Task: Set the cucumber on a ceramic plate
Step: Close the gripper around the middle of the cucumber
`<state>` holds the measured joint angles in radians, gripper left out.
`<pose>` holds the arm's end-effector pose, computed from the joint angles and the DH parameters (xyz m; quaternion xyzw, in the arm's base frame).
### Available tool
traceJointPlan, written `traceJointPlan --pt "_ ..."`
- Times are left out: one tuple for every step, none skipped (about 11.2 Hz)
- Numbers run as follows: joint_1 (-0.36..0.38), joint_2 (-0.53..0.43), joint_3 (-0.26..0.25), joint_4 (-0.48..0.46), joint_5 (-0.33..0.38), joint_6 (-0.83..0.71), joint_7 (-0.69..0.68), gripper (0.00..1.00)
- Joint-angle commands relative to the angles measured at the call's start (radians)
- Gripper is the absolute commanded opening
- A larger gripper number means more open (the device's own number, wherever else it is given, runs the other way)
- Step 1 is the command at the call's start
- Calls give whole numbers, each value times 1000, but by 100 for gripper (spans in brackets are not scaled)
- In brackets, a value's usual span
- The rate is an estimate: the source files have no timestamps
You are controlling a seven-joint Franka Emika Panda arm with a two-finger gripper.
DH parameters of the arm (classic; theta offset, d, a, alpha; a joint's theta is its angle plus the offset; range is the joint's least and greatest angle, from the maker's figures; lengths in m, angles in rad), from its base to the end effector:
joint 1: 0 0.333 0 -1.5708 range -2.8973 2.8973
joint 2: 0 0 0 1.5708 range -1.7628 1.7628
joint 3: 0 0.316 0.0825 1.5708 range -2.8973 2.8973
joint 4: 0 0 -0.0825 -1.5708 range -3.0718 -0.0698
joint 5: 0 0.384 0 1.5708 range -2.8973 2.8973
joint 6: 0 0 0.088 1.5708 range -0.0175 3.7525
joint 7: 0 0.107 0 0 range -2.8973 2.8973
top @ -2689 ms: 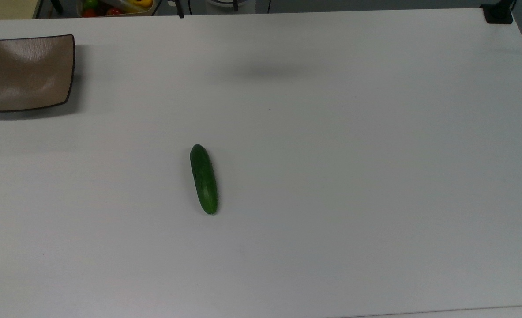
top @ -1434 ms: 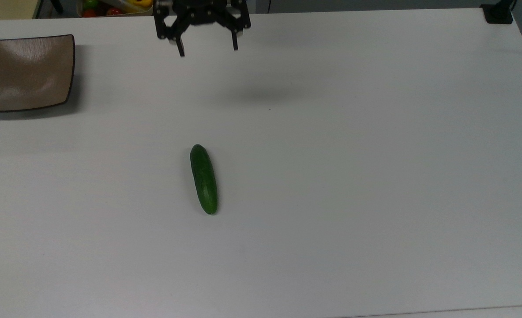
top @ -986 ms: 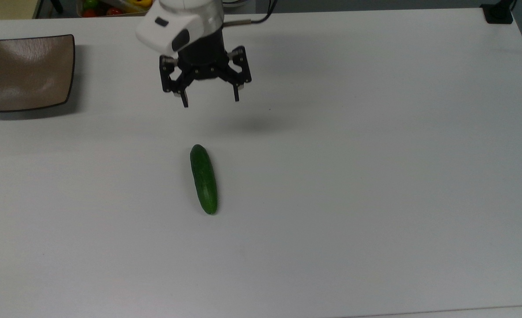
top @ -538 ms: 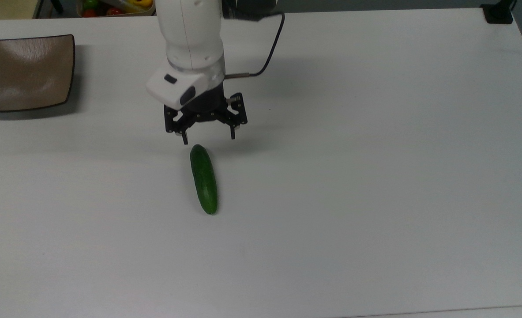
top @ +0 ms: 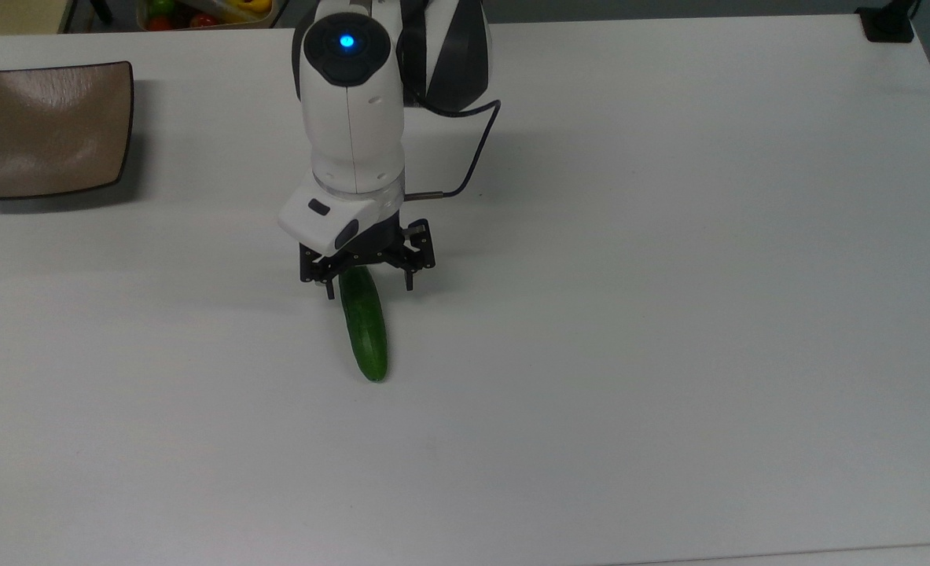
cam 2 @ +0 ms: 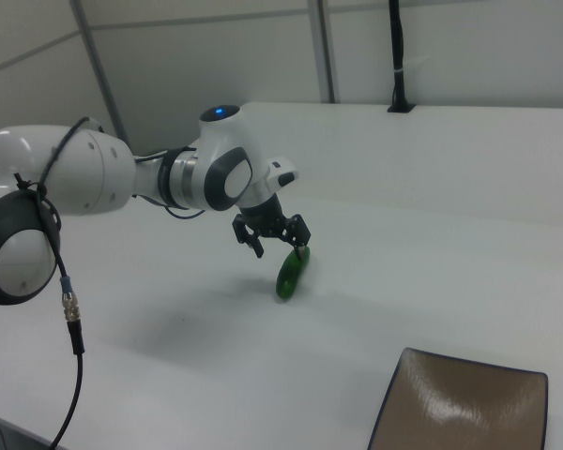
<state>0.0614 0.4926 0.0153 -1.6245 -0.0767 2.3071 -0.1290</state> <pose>0.6979 0.0506 0.3550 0.9874 0.1237 0.0941 0.0297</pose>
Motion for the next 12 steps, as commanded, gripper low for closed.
traceJointPlan --pt "-2 79 3 73 -50 12 34 100" --pt "-5 98 3 93 -51 12 34 100" --pt "-6 113 3 97 -58 12 34 100" --pt "-6 116 3 98 -67 14 34 100" --pt "-6 119 3 98 -77 14 34 100" --pt "-6 127 3 98 -77 14 34 100" --pt "-6 130 3 100 -78 14 34 100" --pt "-6 135 3 100 -80 14 32 100" --pt "-6 136 3 101 -87 14 32 100" --pt "-6 136 5 100 -101 12 32 97" --pt "-6 136 5 100 -101 12 32 93" --pt "-6 136 5 100 -103 12 32 86"
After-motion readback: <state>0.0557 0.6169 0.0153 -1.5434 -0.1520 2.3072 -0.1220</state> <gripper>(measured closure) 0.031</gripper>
